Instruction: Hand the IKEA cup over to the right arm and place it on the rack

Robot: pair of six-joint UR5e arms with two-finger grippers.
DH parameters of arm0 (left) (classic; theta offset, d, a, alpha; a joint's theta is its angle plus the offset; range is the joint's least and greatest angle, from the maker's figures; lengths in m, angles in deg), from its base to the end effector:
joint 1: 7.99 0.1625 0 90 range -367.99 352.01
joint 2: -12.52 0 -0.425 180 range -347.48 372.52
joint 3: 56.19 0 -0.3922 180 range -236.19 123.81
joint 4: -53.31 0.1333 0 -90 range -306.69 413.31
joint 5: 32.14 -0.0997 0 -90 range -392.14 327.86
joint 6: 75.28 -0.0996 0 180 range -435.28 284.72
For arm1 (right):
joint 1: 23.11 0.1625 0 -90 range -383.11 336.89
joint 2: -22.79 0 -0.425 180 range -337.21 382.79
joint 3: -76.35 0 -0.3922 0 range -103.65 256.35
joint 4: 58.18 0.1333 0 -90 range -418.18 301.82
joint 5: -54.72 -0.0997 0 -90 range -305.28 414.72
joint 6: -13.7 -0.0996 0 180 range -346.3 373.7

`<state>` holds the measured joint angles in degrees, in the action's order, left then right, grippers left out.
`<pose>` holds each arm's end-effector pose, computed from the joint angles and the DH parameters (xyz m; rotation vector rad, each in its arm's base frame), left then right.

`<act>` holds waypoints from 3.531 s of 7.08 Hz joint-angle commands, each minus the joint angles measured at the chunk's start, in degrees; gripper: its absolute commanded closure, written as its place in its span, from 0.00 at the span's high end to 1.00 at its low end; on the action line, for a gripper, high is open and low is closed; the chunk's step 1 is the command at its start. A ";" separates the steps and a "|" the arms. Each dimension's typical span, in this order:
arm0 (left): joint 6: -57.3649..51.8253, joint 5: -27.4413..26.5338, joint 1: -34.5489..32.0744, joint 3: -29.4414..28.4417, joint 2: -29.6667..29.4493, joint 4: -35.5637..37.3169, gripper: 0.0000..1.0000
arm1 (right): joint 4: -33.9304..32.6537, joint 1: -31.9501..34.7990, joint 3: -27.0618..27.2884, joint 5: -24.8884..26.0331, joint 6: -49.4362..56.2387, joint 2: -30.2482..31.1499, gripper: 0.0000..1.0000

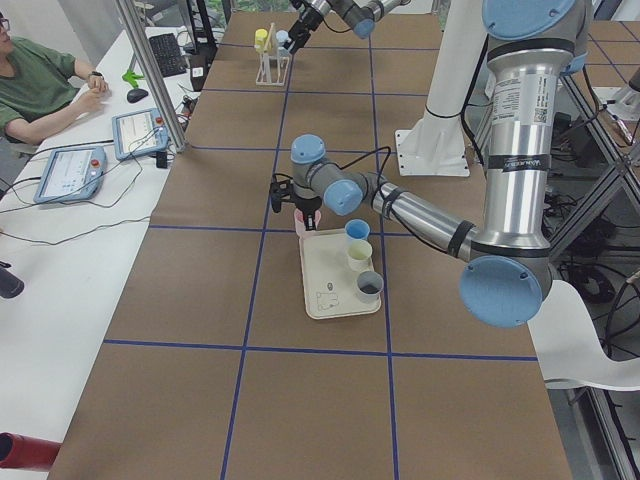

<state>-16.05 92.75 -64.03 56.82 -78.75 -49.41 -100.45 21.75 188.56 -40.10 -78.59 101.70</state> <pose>0.2136 -0.4538 0.4314 0.0030 0.8583 -0.2172 -0.2827 -0.4576 0.2812 0.4572 -1.3693 0.6192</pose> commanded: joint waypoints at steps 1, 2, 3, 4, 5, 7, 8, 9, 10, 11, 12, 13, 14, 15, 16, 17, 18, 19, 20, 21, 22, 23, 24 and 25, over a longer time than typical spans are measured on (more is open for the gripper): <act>9.59 -0.17 -3.81 0.11 -6.17 -0.36 0.00 | -0.09 -0.12 0.03 -0.27 -1.30 -1.30 1.00; 20.30 -0.26 -3.72 -1.90 -11.52 -4.38 0.00 | 0.00 -0.12 -0.15 -0.36 -3.93 -2.53 1.00; 31.02 -0.26 -3.20 -4.44 -13.48 -13.64 0.00 | 0.00 -0.12 -0.32 -0.36 -5.87 -3.93 1.00; 43.22 -0.52 -1.71 -8.73 -14.89 -27.39 0.00 | 0.00 -0.21 -0.50 -0.36 -9.28 -5.16 1.00; 52.91 -4.09 -0.22 -11.04 -16.04 -37.27 0.00 | 0.00 -0.47 -0.59 -0.36 -11.66 -7.18 1.00; 64.39 -15.32 6.88 -11.76 -17.81 -50.31 0.00 | 0.00 -1.87 -0.85 -0.36 -18.51 -12.09 1.00; 69.48 -21.29 9.18 -13.76 -17.81 -59.17 0.00 | 0.00 -3.27 -1.72 -0.27 -20.81 -15.08 1.00; 75.37 -25.44 10.50 -17.44 -17.90 -70.05 0.00 | 1.04 -4.50 -2.43 -0.27 -23.61 -17.54 1.00; 80.47 -27.14 10.78 -21.65 -17.90 -80.25 0.00 | 7.32 -6.78 -5.31 0.16 -27.56 -19.22 1.00; 83.65 -29.24 11.39 -22.65 -17.98 -83.40 0.00 | 11.82 -8.10 -7.68 0.34 -28.20 -19.24 1.00; 84.99 -32.40 14.01 -22.66 -19.90 -84.21 0.00 | 12.04 -8.29 -8.32 0.43 -28.21 -19.32 1.00; 87.79 -39.39 18.47 -22.66 -21.14 -86.57 0.00 | 12.04 -8.38 -8.32 1.13 -28.21 -19.41 1.00; 87.90 -44.33 22.34 -22.84 -23.15 -87.12 0.00 | 12.04 -8.38 -9.72 2.00 -28.12 -20.28 1.00; 87.82 -47.34 24.65 -23.36 -25.35 -87.03 0.00 | 12.04 -8.29 -11.82 2.36 -28.21 -22.12 1.00; 87.56 -48.94 26.41 -23.80 -25.89 -87.03 0.00 | 12.04 -8.29 -12.19 2.71 -28.99 -22.57 1.00; 87.55 -49.39 26.69 -24.94 -27.11 -86.95 0.00 | 12.13 -8.29 -12.10 2.80 -29.44 -22.66 1.00; 87.55 -49.83 26.95 -26.08 -28.26 -86.86 0.00 | 12.13 -8.29 -12.19 2.72 -29.44 -22.58 1.00; 87.55 -49.83 27.04 -26.09 -28.36 -86.68 0.00 | 12.13 -8.64 -12.45 2.80 -29.44 -22.58 1.00; 87.55 -49.83 27.04 -26.09 -28.36 -86.68 0.00 | 12.13 -8.91 -12.89 2.89 -29.44 -22.58 1.00; 87.55 -49.83 27.04 -26.09 -28.36 -86.59 0.00 | 12.13 -8.91 -12.89 2.89 -29.44 -22.58 1.00; 87.47 -50.35 27.13 -26.26 -29.05 -86.42 0.00 | 12.13 -8.91 -12.89 3.15 -29.44 -22.58 1.00; 87.38 -52.27 28.70 -26.27 -29.23 -86.33 0.00 | 12.13 -8.99 -12.89 3.59 -29.44 -22.66 1.00; 87.29 -52.64 29.23 -26.27 -29.58 -86.33 0.00 | 12.13 -9.00 -12.98 3.59 -29.44 -22.58 1.00; 87.29 -52.64 29.33 -26.27 -29.76 -86.33 0.00 | 12.13 -9.00 -12.98 3.68 -29.44 -22.58 1.00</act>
<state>71.28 40.42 -35.09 30.56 -108.23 -135.76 -88.32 12.77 175.62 -36.54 -108.03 79.10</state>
